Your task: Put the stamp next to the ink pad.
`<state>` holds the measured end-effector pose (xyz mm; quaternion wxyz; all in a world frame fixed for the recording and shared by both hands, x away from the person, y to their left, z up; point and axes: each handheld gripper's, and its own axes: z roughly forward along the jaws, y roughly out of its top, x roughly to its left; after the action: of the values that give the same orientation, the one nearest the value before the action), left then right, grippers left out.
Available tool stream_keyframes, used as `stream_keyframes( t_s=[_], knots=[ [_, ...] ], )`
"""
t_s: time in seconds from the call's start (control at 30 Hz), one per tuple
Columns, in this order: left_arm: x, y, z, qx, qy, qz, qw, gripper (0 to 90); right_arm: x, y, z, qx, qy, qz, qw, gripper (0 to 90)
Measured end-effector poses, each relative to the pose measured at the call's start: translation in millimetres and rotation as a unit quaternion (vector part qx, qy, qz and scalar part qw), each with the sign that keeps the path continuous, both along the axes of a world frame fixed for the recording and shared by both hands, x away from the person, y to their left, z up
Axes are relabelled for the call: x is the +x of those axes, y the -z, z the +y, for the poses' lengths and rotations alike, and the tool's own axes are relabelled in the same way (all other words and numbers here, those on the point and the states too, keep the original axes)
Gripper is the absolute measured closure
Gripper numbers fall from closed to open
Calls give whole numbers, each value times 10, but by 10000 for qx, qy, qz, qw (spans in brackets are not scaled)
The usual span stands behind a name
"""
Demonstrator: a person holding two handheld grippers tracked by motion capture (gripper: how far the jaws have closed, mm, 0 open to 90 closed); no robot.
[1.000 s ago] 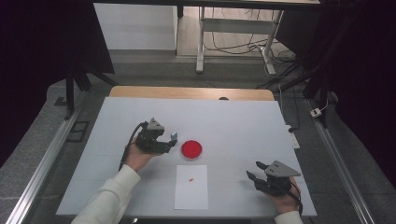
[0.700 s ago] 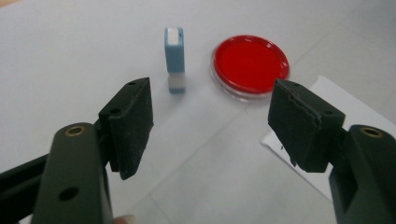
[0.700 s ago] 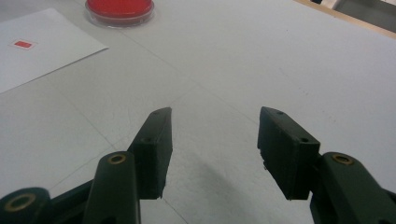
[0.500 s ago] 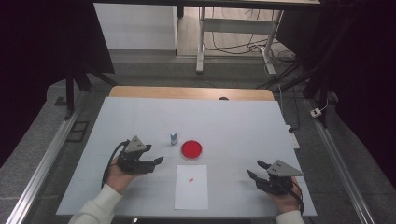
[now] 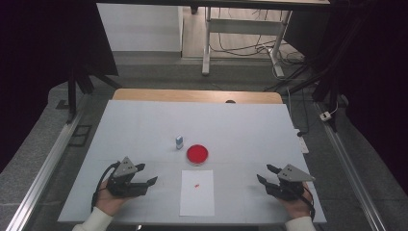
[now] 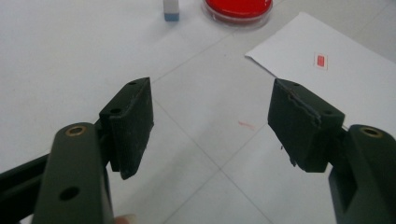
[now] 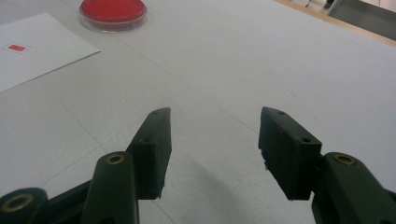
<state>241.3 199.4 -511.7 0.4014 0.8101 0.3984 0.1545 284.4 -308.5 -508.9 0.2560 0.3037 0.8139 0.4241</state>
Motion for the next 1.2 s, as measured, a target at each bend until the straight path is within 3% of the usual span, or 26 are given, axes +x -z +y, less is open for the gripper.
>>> stream_keyframes(
  t_s=[0.33, 1.2],
  knots=[
    [-136, 20, 97, 12, -112, -79, 9999, 313, 8, -5, -27, -35, -25, -34, 10000, 437],
    [-117, 35, 98, -6, -114, -61, 9999, 313, 1, 2, -16, -132, -21, -85, 9999, 435]
  ],
)
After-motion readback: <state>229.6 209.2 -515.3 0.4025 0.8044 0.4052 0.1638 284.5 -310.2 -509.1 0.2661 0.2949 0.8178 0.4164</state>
